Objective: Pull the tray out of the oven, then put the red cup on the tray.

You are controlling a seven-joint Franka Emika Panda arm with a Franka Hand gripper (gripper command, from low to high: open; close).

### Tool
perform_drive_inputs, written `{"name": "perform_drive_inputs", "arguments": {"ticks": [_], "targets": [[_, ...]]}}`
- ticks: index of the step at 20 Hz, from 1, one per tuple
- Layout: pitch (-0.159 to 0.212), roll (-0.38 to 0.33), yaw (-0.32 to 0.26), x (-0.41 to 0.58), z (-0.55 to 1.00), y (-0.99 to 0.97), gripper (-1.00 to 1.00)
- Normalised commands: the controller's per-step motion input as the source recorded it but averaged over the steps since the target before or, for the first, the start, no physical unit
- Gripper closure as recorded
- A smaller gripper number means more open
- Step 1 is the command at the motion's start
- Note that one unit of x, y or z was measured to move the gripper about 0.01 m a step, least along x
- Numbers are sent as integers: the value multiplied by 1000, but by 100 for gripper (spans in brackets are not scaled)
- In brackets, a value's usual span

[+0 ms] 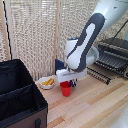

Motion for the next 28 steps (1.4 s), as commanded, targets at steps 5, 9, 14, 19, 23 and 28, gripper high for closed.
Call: {"name": "perform_drive_inputs", "arguments": {"ticks": [5, 9, 14, 19, 23, 28], "targets": [[-44, -1, -234, 260, 561, 218, 100], [68, 8, -187, 496, 667, 147, 100], [113, 23, -182, 523, 687, 5, 100], [134, 17, -182, 505, 770, -18, 100], [126, 0, -182, 521, 820, -61, 100], [92, 0, -181, 566, 798, -153, 100]]}}
